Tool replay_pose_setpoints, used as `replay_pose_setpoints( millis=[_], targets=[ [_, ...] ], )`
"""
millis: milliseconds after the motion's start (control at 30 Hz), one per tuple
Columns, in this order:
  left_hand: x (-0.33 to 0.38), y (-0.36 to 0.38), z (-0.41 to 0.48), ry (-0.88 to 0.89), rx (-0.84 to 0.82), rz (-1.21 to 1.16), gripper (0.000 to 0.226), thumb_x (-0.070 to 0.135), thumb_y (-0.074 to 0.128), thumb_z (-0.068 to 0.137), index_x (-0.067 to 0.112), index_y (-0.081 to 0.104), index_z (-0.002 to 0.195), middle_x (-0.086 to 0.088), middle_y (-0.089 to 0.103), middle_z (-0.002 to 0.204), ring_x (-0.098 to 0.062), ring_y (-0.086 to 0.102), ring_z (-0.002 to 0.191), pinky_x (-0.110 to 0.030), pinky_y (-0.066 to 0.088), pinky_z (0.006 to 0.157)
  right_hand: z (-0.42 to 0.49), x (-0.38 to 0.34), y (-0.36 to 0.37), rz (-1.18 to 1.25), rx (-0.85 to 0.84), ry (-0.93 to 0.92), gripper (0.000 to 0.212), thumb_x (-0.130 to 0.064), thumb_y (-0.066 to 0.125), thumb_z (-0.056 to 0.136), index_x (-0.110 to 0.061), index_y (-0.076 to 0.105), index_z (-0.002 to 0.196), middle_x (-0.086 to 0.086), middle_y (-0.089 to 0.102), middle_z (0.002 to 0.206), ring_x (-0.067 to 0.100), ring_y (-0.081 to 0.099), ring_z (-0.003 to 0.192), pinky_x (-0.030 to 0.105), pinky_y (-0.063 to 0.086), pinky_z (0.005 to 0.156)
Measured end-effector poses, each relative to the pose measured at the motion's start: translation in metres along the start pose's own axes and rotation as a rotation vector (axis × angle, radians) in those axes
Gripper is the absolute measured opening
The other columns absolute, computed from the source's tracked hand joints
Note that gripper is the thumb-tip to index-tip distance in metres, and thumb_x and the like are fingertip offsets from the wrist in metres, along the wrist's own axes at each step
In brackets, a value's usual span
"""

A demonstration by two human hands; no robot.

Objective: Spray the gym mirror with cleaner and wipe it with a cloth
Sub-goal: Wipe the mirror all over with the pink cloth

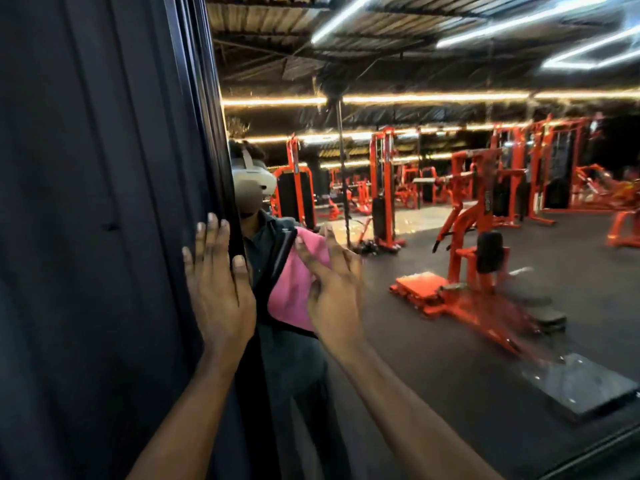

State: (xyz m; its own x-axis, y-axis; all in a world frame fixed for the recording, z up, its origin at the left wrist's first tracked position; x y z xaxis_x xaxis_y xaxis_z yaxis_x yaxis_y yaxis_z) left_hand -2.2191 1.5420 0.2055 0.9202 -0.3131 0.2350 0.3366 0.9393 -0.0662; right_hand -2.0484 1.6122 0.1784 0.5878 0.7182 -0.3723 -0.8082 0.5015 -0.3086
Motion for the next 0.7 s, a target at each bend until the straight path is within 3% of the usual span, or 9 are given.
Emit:
replay_pose_setpoints(
  millis=[67, 133, 233, 300, 367, 433, 533, 600, 700],
  targets=[
    [0.019, -0.005, -0.030, 0.035, 0.101, -0.039, 0.040, 0.008, 0.042, 0.105, -0.001, 0.058, 0.140, -0.016, 0.054, 0.152, -0.034, 0.048, 0.142, -0.049, 0.032, 0.121, 0.002, -0.002, -0.004, 0.047, 0.053, 0.004, 0.060, -0.008, 0.058, 0.099, -0.049, 0.056, 0.143, 0.003, 0.034, 0.164, 0.030, 0.041, 0.130, 0.044, 0.049, 0.104],
    [0.043, 0.004, -0.061, 0.092, 0.066, -0.069, 0.039, 0.004, 0.040, 0.101, -0.001, 0.061, 0.134, -0.019, 0.061, 0.142, -0.037, 0.055, 0.132, -0.049, 0.041, 0.113, 0.003, 0.003, -0.004, 0.093, 0.072, 0.030, 0.060, -0.009, 0.062, 0.099, -0.051, 0.057, 0.141, 0.002, 0.038, 0.152, 0.028, 0.044, 0.128, 0.042, 0.050, 0.102],
    [0.055, 0.044, -0.083, 0.085, -0.185, 0.016, 0.056, 0.011, 0.047, 0.094, 0.008, 0.050, 0.149, -0.014, 0.048, 0.157, -0.034, 0.041, 0.146, -0.057, 0.036, 0.116, 0.007, 0.009, -0.008, 0.186, 0.026, -0.057, 0.061, -0.006, 0.063, 0.095, -0.047, 0.060, 0.140, -0.001, 0.044, 0.133, 0.023, 0.048, 0.120, 0.039, 0.050, 0.102],
    [0.054, 0.067, -0.086, 0.028, -0.299, 0.153, 0.065, 0.021, 0.052, 0.095, 0.021, 0.038, 0.159, -0.010, 0.031, 0.168, -0.034, 0.027, 0.154, -0.062, 0.029, 0.120, 0.011, 0.018, -0.016, 0.325, -0.028, -0.127, 0.055, 0.000, 0.064, 0.093, -0.033, 0.067, 0.136, -0.002, 0.048, 0.128, 0.019, 0.053, 0.118, 0.034, 0.049, 0.105],
    [0.056, 0.079, -0.086, -0.003, -0.321, 0.281, 0.062, 0.043, 0.048, 0.102, 0.033, 0.033, 0.162, -0.011, 0.021, 0.172, -0.037, 0.021, 0.154, -0.061, 0.022, 0.124, 0.011, 0.046, -0.028, 0.464, 0.008, -0.048, 0.048, 0.002, 0.067, 0.093, -0.025, 0.071, 0.132, -0.006, 0.052, 0.127, 0.012, 0.058, 0.120, 0.031, 0.052, 0.103],
    [0.058, 0.087, -0.085, -0.037, -0.297, 0.394, 0.067, 0.058, 0.047, 0.100, 0.039, 0.031, 0.162, -0.013, 0.018, 0.172, -0.041, 0.023, 0.151, -0.062, 0.019, 0.123, 0.000, 0.091, -0.045, 0.492, 0.181, 0.111, 0.046, -0.004, 0.070, 0.091, -0.026, 0.071, 0.132, -0.008, 0.055, 0.126, 0.016, 0.061, 0.120, 0.042, 0.057, 0.100],
    [0.060, 0.096, -0.084, -0.133, -0.191, 0.464, 0.066, 0.062, 0.050, 0.100, 0.041, 0.032, 0.161, -0.016, 0.019, 0.171, -0.046, 0.023, 0.151, -0.069, 0.016, 0.120, -0.029, 0.163, -0.063, 0.281, 0.359, 0.332, 0.052, -0.013, 0.075, 0.085, -0.016, 0.067, 0.136, 0.009, 0.056, 0.140, 0.033, 0.054, 0.130, 0.051, 0.046, 0.111],
    [0.059, 0.104, -0.085, -0.201, -0.134, 0.472, 0.062, 0.062, 0.046, 0.103, 0.042, 0.032, 0.161, -0.016, 0.015, 0.172, -0.045, 0.016, 0.155, -0.073, 0.006, 0.118, -0.040, 0.202, -0.073, 0.187, 0.343, 0.382, 0.062, -0.017, 0.080, 0.085, -0.010, 0.061, 0.143, 0.020, 0.047, 0.152, 0.037, 0.042, 0.141, 0.051, 0.036, 0.119],
    [0.056, 0.117, -0.091, -0.266, -0.080, 0.529, 0.060, 0.062, 0.031, 0.106, 0.045, 0.022, 0.163, -0.015, 0.008, 0.174, -0.041, 0.006, 0.159, -0.080, 0.000, 0.114, -0.045, 0.246, -0.085, 0.126, 0.296, 0.375, 0.071, -0.033, 0.077, 0.091, -0.018, 0.049, 0.154, 0.018, 0.031, 0.165, 0.036, 0.028, 0.152, 0.045, 0.023, 0.125]
  ],
)
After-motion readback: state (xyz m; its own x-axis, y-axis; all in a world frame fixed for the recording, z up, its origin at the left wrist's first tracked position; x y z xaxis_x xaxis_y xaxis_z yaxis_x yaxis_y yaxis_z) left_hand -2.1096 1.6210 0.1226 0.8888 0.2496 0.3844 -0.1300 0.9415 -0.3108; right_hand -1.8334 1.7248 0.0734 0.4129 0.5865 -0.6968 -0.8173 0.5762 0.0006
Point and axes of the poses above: each hand's wrist, its own z-axis towards the middle knuckle, its own y-axis out of the palm, x = y × z, the point moved 7 cm from there along z, towards the middle knuckle
